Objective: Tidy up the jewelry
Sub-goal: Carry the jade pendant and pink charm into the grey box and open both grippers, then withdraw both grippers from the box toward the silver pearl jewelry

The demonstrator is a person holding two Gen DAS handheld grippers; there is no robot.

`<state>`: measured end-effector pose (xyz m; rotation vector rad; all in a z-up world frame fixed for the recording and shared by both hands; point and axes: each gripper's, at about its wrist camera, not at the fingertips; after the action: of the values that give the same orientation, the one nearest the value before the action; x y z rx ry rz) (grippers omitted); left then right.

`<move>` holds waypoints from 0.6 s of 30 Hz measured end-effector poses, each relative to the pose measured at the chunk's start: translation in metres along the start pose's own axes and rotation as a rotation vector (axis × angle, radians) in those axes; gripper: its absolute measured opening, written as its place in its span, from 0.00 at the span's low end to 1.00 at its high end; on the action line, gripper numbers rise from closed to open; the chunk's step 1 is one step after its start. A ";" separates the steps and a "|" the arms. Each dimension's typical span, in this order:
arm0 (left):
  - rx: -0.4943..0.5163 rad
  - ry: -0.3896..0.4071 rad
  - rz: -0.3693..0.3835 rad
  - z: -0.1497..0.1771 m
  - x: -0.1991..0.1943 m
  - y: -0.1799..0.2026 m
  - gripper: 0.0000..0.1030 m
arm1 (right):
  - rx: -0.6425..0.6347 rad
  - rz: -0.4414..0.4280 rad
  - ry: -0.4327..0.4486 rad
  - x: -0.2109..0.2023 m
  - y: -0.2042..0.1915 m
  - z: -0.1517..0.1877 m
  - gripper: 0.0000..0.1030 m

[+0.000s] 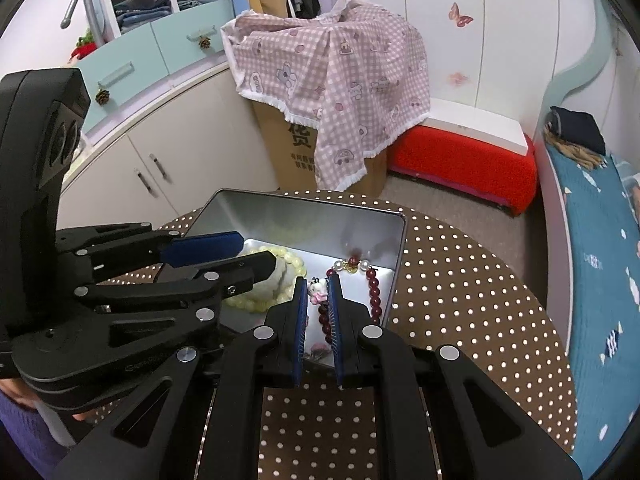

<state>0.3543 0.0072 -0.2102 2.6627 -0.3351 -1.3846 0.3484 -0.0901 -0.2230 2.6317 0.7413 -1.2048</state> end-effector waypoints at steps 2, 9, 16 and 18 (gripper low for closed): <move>-0.004 0.008 -0.002 -0.001 -0.002 0.000 0.27 | 0.002 -0.001 -0.002 0.000 0.000 0.000 0.11; -0.016 0.031 -0.015 0.000 -0.012 -0.003 0.44 | 0.018 0.001 -0.002 -0.002 0.002 0.003 0.12; -0.068 0.082 0.022 0.002 -0.040 -0.009 0.60 | 0.031 0.015 0.034 -0.026 0.002 0.006 0.13; -0.071 0.104 0.020 0.004 -0.051 -0.010 0.63 | 0.027 0.017 0.049 -0.036 0.000 0.005 0.13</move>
<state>0.3237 0.0296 -0.1741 2.6535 -0.2952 -1.2239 0.3244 -0.1052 -0.1995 2.6929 0.7145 -1.1573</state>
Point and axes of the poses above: each gripper's, at about its wrist camera, not at the fingertips, and x roughly the way its jaws point, y to its right, z to its underside, and after that the axes turned 10 degrees about -x, right-handed
